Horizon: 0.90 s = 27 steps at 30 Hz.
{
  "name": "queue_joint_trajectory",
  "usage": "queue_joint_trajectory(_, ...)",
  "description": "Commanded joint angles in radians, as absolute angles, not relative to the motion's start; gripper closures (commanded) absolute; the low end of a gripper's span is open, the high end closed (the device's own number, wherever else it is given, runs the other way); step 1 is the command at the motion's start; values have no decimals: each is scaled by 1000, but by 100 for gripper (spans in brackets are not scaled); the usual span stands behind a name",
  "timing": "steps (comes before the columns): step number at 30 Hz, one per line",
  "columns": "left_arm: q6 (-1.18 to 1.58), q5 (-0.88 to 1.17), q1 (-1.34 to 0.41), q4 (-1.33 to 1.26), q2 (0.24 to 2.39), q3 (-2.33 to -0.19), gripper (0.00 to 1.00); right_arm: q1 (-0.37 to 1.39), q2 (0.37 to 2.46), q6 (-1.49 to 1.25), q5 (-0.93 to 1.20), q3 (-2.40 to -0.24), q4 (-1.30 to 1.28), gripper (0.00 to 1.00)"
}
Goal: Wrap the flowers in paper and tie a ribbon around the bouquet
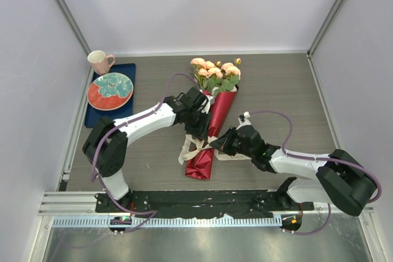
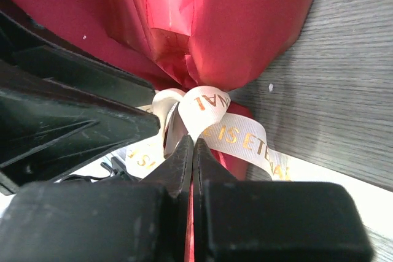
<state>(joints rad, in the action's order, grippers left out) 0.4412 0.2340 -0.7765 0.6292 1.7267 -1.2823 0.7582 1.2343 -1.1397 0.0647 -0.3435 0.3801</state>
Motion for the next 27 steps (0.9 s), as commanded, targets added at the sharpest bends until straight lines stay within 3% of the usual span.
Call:
queue_joint_trajectory(1,426,253,-773,617,1749,-1305,66,764,1213,-1158,64,-344,426,100)
queue_joint_trajectory(13,433,238,-772,575,1775,-1313,100,764,1238,-1149,80,-336,413,98)
queue_joint_trajectory(17,431,223,-772,502,1682,-1238,100,764,1223,-1152,109,-313,431,94)
queue_joint_trajectory(22,429,230,-772,368,1559,-1128,100,764,1178,-924,163,-385,301,86)
queue_joint_trajectory(27,442,241,-772,316,1543,-1106,100,753,1106,-769,178,-399,264,63)
